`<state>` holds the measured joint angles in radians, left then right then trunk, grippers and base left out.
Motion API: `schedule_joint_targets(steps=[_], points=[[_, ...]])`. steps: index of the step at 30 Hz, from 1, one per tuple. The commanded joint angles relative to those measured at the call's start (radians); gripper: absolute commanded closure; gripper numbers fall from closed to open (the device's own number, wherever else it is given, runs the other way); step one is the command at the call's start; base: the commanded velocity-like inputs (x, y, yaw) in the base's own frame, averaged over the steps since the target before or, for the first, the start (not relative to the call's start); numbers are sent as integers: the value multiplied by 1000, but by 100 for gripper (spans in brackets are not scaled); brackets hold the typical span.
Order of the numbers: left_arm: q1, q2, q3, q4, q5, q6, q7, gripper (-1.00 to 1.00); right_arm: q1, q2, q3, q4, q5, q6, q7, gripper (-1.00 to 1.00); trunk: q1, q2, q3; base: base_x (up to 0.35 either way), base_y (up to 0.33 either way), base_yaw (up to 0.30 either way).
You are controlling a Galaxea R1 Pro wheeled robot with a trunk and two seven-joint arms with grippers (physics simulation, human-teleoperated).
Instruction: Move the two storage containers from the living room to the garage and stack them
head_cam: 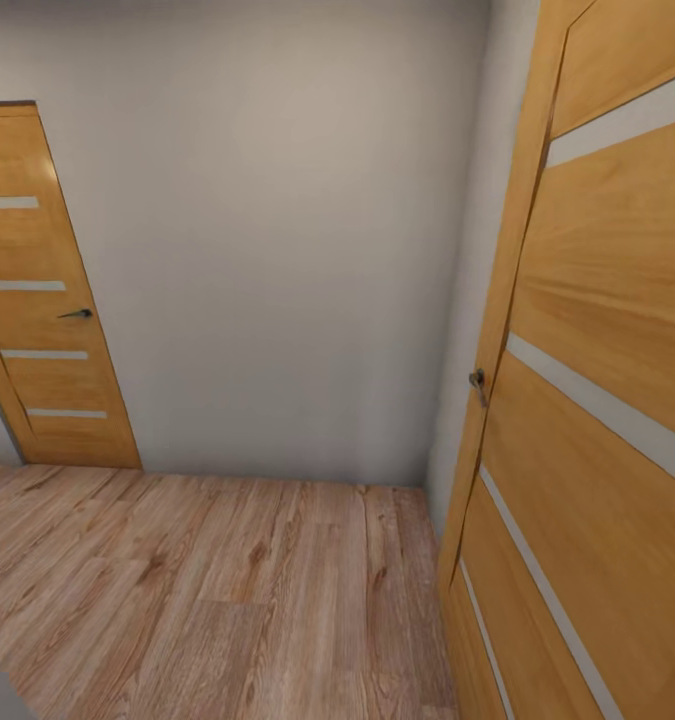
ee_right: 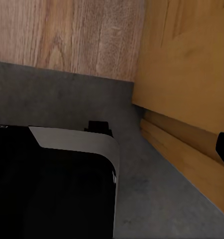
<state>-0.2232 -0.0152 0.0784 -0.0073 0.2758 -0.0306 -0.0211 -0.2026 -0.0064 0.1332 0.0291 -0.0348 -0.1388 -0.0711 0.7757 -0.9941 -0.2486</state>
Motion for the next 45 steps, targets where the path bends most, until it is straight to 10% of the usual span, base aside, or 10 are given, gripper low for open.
schedule_joint_targets(steps=[1,45], points=[[-1,0,7,1,2,-3,-2,-100,-1,0,8,3,-4,-5,-3,-100,0,-1,-1,9,0,0],[-1,0,7,1,2,-3,-3,-100,-1,1,8,3,-4,0,-2,-100,0,-1,-1,42,0,43]])
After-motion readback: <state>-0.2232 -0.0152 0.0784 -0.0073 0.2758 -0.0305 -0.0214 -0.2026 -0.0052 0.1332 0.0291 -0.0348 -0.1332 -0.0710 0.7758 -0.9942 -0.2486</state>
